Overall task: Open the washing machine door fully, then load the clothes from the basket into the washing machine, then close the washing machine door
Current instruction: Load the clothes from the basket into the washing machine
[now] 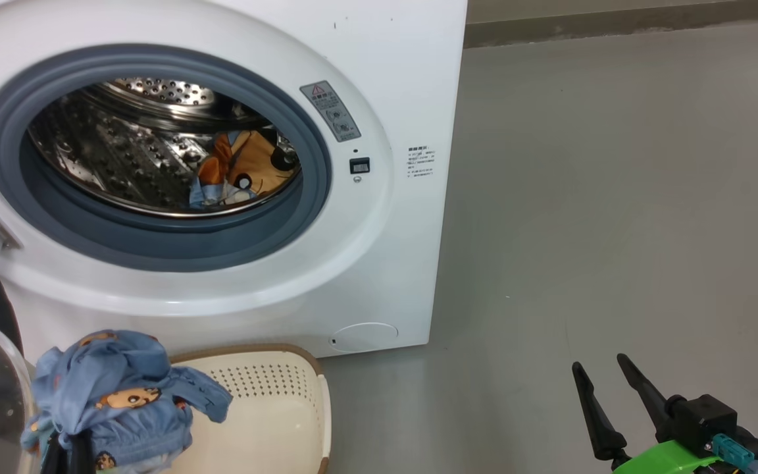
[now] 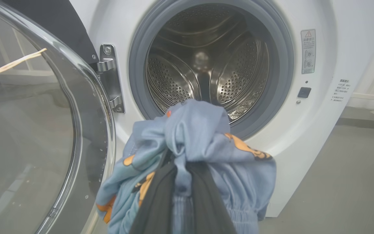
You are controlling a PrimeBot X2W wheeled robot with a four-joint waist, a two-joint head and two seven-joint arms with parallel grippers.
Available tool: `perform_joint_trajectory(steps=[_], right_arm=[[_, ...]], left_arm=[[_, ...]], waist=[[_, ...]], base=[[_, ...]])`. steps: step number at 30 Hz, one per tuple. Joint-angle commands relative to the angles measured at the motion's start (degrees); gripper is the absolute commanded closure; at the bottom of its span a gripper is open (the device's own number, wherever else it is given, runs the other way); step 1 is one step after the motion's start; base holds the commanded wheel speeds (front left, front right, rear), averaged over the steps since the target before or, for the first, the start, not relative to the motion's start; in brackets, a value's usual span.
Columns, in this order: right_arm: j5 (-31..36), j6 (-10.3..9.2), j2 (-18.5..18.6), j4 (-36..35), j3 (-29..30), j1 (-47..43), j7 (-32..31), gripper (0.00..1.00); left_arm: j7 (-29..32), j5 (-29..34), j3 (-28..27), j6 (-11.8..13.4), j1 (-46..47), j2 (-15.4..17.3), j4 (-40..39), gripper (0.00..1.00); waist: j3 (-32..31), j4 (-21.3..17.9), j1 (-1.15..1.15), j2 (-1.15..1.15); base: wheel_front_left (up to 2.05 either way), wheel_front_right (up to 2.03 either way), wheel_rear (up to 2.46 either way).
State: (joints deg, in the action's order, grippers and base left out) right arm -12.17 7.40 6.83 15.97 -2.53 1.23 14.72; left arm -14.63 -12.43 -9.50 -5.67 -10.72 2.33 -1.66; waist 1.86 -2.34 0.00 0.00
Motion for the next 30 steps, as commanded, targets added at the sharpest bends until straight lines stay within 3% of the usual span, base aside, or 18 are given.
perform_joint_trajectory(steps=[1,17,30], right_arm=[[0.50,0.09,0.48,-1.65,-1.11,1.42,0.28,0.00],[0.76,0.09,0.72,-5.58,-0.48,3.65,0.28,0.00],[0.91,0.09,0.76,-8.60,0.01,6.33,0.28,0.00]], left_arm=[[-0.37,-0.39,-1.57,0.49,1.74,0.55,-1.52,1.00],[-0.37,-0.17,0.61,1.55,8.24,0.55,-2.05,1.00],[-0.37,0.10,2.12,1.00,21.97,0.54,3.00,1.00]], waist=[[0.23,0.00,0.00,0.00],[6.96,0.78,0.00,0.00],[15.21,1.06,0.00,0.00]], base=[[0.00,0.00,0.00],[0.00,0.00,0.00],[0.00,0.00,0.00]])
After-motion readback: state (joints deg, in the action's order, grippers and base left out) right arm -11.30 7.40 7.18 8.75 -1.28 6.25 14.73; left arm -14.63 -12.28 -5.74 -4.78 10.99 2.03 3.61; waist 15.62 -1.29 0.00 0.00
